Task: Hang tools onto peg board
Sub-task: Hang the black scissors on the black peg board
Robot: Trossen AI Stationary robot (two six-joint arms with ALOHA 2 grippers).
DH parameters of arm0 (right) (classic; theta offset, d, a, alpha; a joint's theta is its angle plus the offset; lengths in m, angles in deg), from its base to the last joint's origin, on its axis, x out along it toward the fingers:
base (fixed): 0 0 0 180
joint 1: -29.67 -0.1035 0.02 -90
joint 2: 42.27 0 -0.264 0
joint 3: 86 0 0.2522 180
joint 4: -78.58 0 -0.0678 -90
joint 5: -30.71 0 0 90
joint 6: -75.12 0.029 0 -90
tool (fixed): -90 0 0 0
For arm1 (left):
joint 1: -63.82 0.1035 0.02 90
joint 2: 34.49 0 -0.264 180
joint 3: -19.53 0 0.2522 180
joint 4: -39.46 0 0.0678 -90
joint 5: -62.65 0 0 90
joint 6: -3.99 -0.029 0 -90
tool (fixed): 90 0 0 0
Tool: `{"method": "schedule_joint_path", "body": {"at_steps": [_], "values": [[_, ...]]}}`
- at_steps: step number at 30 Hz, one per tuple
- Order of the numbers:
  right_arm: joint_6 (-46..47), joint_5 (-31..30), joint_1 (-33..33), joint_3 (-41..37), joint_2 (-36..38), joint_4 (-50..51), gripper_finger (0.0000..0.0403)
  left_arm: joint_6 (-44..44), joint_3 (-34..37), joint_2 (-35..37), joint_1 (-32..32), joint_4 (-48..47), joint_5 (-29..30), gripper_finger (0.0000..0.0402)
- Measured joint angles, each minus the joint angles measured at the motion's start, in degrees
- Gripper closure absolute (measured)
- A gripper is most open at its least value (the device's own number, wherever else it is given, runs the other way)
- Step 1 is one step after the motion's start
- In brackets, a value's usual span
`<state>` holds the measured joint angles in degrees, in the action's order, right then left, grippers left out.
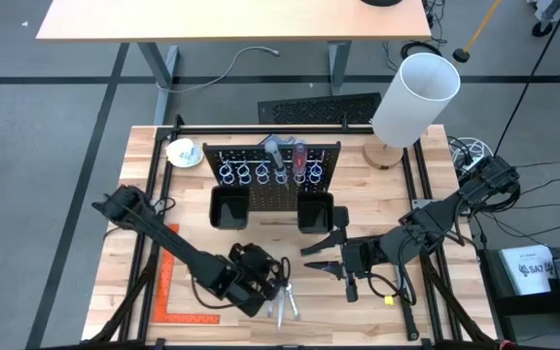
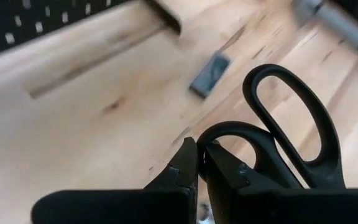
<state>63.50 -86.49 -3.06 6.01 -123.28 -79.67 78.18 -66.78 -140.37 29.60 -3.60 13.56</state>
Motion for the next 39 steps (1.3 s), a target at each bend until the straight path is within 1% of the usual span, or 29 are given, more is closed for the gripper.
{"method": "schedule_joint_path", "body": {"at_steps": [9,20,24,31,35,39], "values": [[-0.04,-0.01,0.0,-0.01,0.0,0.02,0.0287,-4.82,-0.07,8.42,-4.08,0.35,7.95,0.0386],[-0.04,-0.02,0.02,-0.01,0.0,0.01,0.0287,-18.73,-0.09,17.82,-8.47,3.63,18.75,0.0386],[-0.04,-0.01,0.02,-0.01,0.0,0.02,0.0287,-27.37,-0.1,21.26,-9.07,7.45,22.61,0.0386],[-0.04,0.0,0.02,-0.01,0.01,0.04,0.0287,-45.65,-0.74,26.65,-9.07,15.94,25.95,0.0386],[-0.04,-0.02,0.02,-0.01,0.0,0.09,0.0287,-55.73,-5.09,27.97,-9.07,16.39,27.36,0.0386],[-0.04,-0.02,0.02,-0.01,0.0,0.16,0.0287,-66.59,-11.72,28.22,-9.07,16.46,30.56,0.0386]]}}
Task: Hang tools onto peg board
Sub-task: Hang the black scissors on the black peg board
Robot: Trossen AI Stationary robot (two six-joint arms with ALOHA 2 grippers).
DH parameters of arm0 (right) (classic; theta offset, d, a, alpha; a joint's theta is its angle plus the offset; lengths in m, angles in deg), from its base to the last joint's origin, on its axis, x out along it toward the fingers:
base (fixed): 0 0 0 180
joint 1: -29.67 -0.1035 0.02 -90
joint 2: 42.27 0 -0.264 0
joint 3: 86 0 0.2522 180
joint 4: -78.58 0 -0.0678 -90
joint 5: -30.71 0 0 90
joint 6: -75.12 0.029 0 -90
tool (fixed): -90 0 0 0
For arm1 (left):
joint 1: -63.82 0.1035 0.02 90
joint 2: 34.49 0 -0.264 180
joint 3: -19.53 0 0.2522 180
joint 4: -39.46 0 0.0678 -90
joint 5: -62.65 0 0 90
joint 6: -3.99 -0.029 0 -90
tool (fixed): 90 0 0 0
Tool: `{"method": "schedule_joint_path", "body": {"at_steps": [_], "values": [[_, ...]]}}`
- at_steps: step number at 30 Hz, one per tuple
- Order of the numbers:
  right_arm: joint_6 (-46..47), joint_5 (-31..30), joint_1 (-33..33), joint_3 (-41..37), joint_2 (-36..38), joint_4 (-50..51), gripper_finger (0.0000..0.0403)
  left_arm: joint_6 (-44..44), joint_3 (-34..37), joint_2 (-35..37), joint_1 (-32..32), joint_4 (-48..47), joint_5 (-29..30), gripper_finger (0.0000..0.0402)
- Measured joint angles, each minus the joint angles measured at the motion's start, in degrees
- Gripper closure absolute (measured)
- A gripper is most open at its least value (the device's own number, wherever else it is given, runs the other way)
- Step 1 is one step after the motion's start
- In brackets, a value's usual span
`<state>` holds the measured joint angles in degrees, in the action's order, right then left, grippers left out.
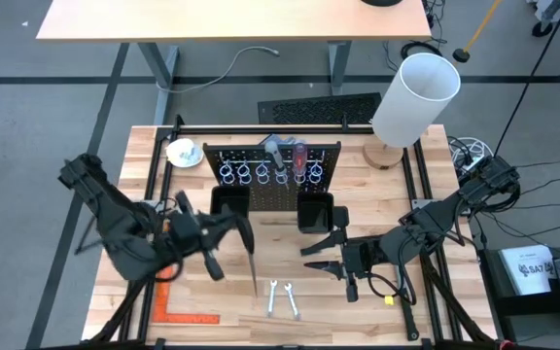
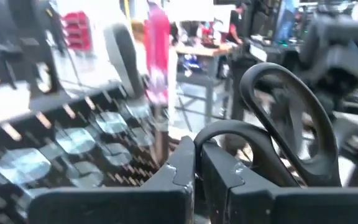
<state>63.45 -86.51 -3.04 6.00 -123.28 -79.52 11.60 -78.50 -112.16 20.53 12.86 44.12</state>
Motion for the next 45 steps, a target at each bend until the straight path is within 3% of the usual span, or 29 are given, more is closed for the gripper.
{"method": "schedule_joint_path", "body": {"at_steps": [11,16,20,34,40,45], "values": [[-0.17,0.02,0.0,0.0,0.0,0.1,0.0287,-23.79,-12.8,0.0,0.68,0.96,15.87,0.0386],[-0.39,0.0,0.13,0.0,0.0,0.06,0.0287,-37.36,-14.58,-0.55,3.66,7.57,17.21,0.0386],[-0.43,0.0,0.42,0.0,0.0,0.04,0.0287,-49.46,-14.93,-1.71,6.42,17.2,16.64,0.0387],[-0.45,0.0,0.46,0.0,0.0,0.21,0.0287,-60.3,-14.95,-2.33,13.5,29.99,6.99,0.0387],[-0.55,0.0,0.46,0.0,0.0,0.24,0.0287,-70.49,-14.95,-3.88,16.39,40.83,2.94,0.0387],[-0.57,0.0,0.46,0.0,0.0,0.28,0.0287,-75.49,-14.93,-4.51,17.81,43.99,0.49,0.0387]]}}
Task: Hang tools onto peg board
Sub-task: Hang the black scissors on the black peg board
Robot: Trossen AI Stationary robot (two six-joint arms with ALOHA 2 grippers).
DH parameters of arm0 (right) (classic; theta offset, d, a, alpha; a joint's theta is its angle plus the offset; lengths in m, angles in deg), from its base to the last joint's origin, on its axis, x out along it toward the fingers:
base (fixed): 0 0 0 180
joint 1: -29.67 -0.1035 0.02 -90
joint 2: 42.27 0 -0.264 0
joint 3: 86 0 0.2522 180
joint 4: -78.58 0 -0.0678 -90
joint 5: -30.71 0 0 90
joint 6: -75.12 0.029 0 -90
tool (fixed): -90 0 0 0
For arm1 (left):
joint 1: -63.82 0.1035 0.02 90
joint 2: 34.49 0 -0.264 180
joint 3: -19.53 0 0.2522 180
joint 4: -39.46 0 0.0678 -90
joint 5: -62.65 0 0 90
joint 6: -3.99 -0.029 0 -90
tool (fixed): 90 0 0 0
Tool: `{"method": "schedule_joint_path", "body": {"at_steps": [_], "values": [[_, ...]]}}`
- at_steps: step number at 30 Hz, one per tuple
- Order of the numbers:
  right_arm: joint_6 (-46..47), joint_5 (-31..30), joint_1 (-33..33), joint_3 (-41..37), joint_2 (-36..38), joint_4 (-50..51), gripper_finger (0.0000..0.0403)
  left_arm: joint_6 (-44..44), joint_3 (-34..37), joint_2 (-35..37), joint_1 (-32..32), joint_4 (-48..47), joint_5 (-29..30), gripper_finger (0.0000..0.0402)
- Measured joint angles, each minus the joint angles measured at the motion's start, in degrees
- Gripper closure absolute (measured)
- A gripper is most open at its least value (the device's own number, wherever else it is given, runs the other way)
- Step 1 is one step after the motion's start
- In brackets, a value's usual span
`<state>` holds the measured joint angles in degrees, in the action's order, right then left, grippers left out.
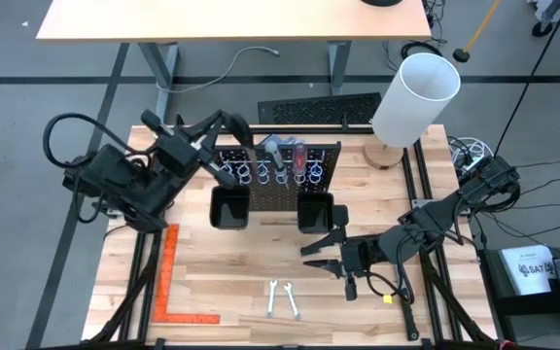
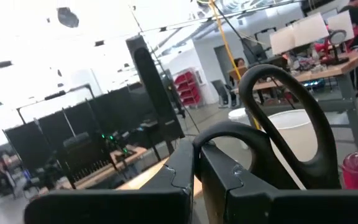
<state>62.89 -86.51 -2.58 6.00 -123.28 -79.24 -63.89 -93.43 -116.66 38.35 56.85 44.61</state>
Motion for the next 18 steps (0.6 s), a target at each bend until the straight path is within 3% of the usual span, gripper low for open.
{"method": "schedule_joint_path", "body": {"at_steps": [18], "values": [[-0.24,0.02,0.0,0.01,0.0,0.0,0.0287,-1.89,0.0,-0.42,2.6,-0.85,-2.9,0.0387]]}}
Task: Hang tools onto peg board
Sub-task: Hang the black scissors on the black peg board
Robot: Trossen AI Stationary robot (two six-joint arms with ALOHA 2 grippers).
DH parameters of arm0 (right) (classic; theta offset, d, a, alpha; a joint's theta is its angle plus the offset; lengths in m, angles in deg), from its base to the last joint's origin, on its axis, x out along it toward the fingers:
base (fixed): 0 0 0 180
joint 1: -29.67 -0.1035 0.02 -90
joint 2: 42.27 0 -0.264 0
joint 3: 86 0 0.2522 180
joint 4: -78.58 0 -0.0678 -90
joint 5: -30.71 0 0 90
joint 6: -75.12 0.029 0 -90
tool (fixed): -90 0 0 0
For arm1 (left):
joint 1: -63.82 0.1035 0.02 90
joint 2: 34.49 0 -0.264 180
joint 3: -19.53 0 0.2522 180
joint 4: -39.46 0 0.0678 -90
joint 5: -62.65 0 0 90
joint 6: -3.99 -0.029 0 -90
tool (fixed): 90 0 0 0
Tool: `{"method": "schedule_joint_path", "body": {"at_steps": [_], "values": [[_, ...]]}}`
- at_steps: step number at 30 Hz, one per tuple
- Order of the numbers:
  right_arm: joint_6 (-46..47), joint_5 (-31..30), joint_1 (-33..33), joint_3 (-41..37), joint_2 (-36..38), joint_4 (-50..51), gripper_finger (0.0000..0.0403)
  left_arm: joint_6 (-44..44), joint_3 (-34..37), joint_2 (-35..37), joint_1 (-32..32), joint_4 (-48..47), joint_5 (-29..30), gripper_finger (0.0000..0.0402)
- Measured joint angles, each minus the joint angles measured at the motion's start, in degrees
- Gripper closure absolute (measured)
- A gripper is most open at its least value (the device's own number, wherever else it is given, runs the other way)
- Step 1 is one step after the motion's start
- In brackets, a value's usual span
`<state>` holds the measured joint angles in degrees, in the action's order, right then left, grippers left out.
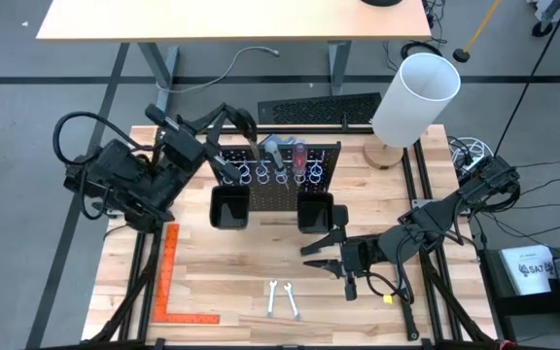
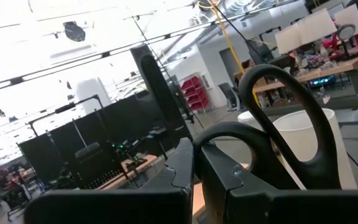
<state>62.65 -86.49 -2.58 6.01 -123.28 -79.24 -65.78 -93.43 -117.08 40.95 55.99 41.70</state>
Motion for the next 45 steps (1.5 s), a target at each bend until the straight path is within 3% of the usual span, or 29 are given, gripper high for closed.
{"method": "schedule_joint_path", "body": {"at_steps": [22,28,35,41,45], "values": [[0.0,0.0,0.0,-0.01,0.0,-0.02,0.0287,-0.59,0.07,-3.57,0.31,-4.31,2.8,0.0386],[0.0,0.02,0.0,-0.01,0.0,-0.02,0.0287,-0.44,0.07,-3.62,0.31,-4.21,2.98,0.0353],[0.0,0.02,0.0,-0.01,0.0,-0.02,0.0287,0.31,0.07,-3.6,0.31,-4.24,3.71,0.0345],[0.0,0.02,0.01,-0.01,0.0,-0.02,0.0287,0.79,0.07,-3.6,0.06,-4.25,3.72,0.0345],[0.0,0.02,0.01,-0.01,0.0,-0.02,0.0287,1.95,0.07,-3.6,-0.13,-4.29,3.88,0.0368]]}}
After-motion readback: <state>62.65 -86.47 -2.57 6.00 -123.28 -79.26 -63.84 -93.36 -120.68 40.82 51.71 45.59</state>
